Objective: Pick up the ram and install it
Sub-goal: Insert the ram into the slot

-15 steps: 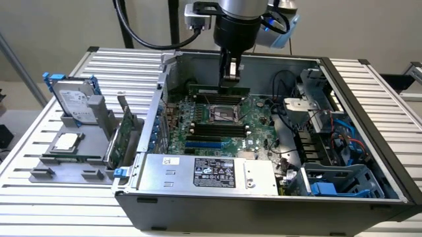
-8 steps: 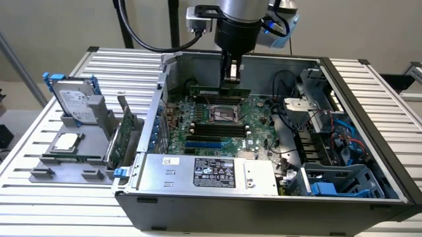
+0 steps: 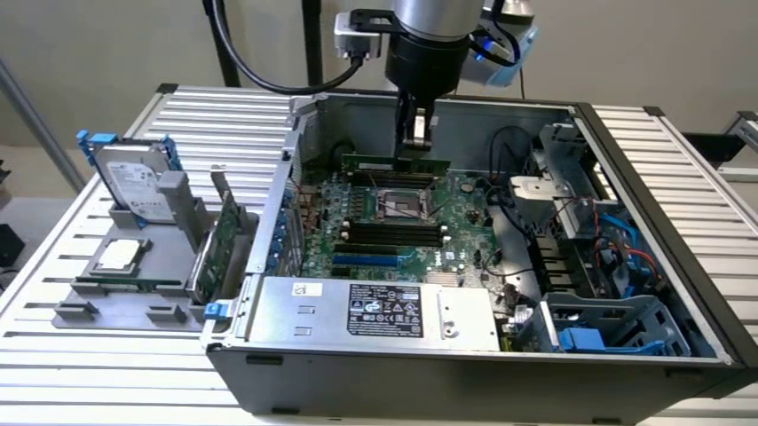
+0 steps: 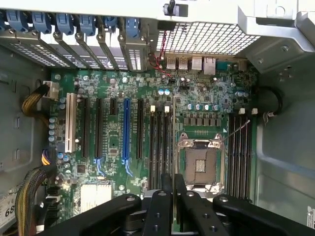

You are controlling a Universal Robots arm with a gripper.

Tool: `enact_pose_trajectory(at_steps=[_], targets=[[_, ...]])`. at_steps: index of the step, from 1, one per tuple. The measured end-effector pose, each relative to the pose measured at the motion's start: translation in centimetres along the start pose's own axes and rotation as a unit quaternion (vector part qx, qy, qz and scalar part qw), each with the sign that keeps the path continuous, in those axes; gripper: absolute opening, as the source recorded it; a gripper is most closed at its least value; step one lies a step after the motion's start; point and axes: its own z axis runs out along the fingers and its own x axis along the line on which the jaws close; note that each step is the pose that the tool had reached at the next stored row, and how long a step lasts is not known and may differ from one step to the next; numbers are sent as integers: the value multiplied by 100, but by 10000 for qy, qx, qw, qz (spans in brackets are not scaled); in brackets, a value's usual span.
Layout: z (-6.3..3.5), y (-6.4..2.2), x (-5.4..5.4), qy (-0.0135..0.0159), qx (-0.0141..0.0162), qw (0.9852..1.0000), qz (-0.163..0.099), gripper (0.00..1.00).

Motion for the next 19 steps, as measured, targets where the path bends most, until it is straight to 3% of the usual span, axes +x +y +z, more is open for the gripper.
enact_pose_trajectory(at_steps=[7, 19], targets=[[5, -1, 0, -1, 0, 10000, 0, 0], [192, -83, 14, 25, 7, 10000, 91, 0]])
